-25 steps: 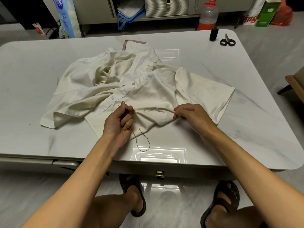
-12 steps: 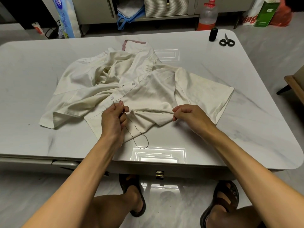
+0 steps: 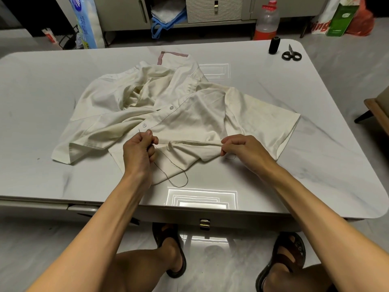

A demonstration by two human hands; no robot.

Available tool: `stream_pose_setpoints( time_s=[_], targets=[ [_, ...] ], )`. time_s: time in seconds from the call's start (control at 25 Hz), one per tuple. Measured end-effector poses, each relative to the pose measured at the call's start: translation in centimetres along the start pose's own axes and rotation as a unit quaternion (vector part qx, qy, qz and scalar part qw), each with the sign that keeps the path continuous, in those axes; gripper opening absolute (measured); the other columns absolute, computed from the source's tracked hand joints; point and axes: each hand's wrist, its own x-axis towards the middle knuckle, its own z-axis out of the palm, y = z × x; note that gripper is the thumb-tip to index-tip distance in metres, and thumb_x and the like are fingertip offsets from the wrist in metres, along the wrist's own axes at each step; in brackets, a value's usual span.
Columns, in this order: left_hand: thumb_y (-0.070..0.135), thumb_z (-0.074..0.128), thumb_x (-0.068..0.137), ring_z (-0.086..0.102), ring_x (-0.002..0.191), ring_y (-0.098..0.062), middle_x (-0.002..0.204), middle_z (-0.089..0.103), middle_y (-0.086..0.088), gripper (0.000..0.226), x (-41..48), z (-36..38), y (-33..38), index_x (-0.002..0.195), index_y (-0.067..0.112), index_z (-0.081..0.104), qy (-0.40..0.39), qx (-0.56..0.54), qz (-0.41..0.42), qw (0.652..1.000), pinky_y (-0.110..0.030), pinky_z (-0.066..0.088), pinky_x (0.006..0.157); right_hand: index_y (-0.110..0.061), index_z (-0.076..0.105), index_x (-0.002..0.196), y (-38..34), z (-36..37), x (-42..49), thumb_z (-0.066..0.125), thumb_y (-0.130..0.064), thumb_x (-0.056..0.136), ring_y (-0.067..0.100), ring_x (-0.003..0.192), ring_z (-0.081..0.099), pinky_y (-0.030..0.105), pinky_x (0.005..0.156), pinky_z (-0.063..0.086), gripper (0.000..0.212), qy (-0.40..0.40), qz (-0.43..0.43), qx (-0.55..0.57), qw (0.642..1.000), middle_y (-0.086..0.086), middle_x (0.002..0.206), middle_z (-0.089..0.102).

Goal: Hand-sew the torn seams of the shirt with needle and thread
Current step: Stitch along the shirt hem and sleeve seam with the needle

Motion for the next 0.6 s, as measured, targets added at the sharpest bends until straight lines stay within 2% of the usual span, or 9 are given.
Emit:
stream_pose_setpoints(
  time_s=[0.16,0.32,0.48,0.6],
  targets=[
    [0.012,0.049,0.104,0.027,0.042,-0.003,0.071,0.054,-0.001,0.032,-0.01,-0.06,0.07,0.072,0.013,0.051,0.000,0.004,0.002,1.000,-0.016,0.020,0.042,-0.020,0.075,0.064,0.00,0.00,0.04,0.064,-0.017,0.085,0.005,0.100,0.059,0.024,0.089,0.041,0.024,-0.003,0.001,0.000,1.000,-0.011,0.105,0.068],
    [0.012,0.048,0.104,0.025,0.041,-0.003,0.066,0.055,0.003,0.032,0.17,-0.41,0.35,0.073,0.014,0.050,0.009,-0.010,-0.003,1.000,-0.016,0.019,0.040,-0.016,0.077,0.070,-0.42,0.32,-0.29,0.065,-0.017,0.085,0.007,0.089,0.059,0.020,0.078,0.040,0.019,0.006,-0.014,-0.027,1.000,-0.007,0.092,0.069],
    [0.012,0.046,0.105,0.022,0.040,-0.003,0.065,0.053,0.002,0.032,0.15,-0.71,0.48,0.073,0.015,0.050,0.010,-0.039,-0.014,0.999,-0.017,0.015,0.040,-0.015,0.077,0.071,-0.65,0.45,-0.51,0.065,-0.016,0.085,0.003,0.086,0.058,0.007,0.068,0.037,0.019,0.016,-0.028,-0.048,0.998,-0.012,0.088,0.069],
    [0.011,0.046,0.105,0.022,0.040,-0.003,0.064,0.055,0.004,0.031,0.18,-0.77,0.59,0.074,0.015,0.050,0.005,-0.049,-0.013,0.999,-0.016,0.015,0.038,-0.015,0.077,0.071,-0.67,0.40,-0.47,0.064,-0.016,0.086,0.005,0.087,0.058,0.010,0.071,0.038,0.020,0.012,-0.029,-0.045,0.999,-0.009,0.090,0.070]
  ],
)
